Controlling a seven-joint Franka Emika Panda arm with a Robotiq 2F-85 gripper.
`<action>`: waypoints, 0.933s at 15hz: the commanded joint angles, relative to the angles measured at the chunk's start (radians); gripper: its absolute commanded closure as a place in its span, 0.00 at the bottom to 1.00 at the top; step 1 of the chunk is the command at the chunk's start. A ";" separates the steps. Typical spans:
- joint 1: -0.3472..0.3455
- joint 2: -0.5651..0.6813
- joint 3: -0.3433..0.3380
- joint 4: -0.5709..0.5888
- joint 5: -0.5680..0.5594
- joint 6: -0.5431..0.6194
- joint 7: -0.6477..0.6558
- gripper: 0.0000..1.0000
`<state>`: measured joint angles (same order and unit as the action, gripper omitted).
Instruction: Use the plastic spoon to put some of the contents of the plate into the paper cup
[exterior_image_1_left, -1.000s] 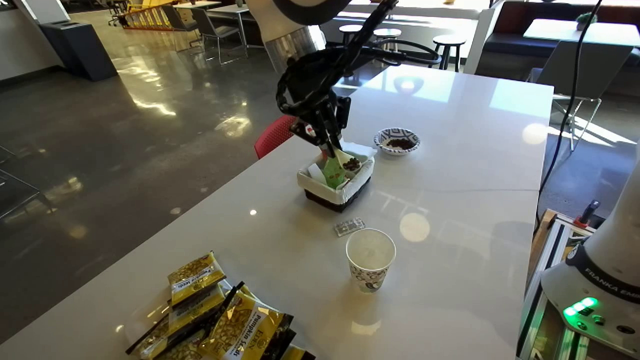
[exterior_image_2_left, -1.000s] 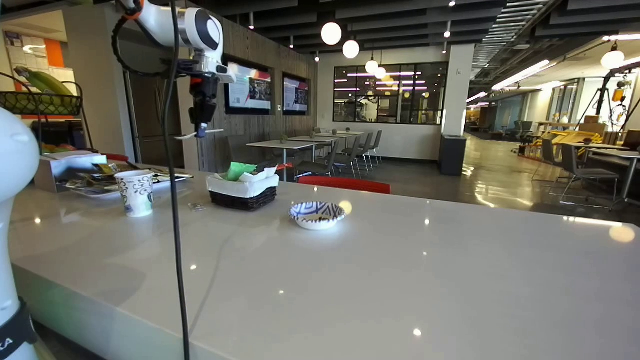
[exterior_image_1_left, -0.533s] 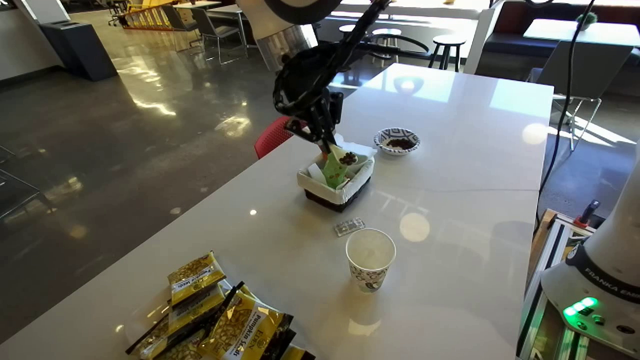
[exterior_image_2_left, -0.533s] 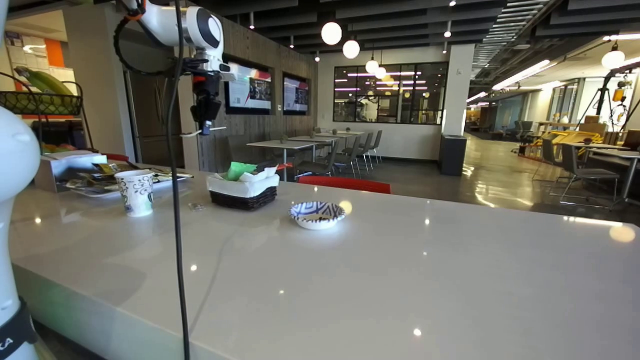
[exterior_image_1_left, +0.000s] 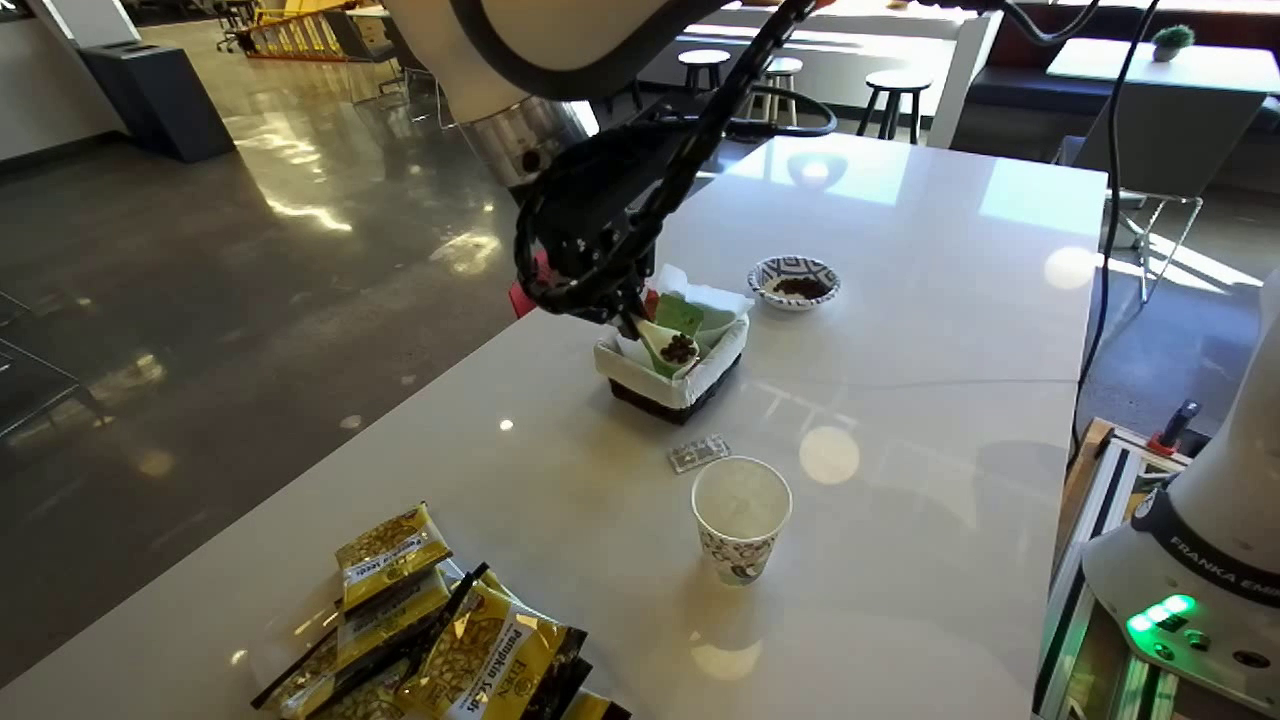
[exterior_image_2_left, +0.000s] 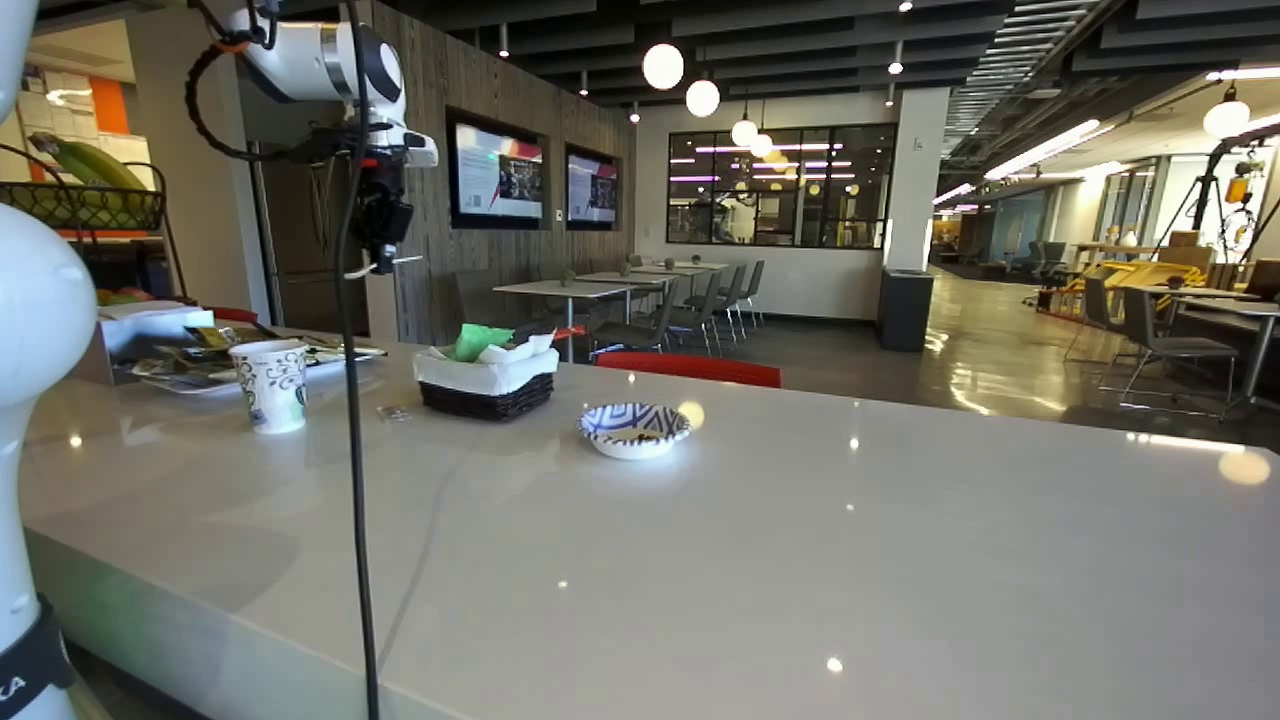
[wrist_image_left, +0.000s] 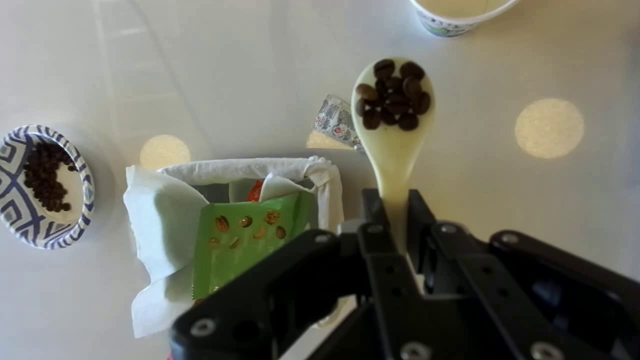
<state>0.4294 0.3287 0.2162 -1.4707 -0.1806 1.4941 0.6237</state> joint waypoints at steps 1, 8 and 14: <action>0.033 0.017 0.008 0.010 -0.012 0.002 0.043 0.96; 0.069 -0.006 0.029 -0.066 -0.008 0.060 0.109 0.96; 0.073 -0.010 0.044 -0.120 -0.003 0.103 0.159 0.86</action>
<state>0.5068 0.3145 0.2540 -1.5994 -0.1813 1.6030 0.7819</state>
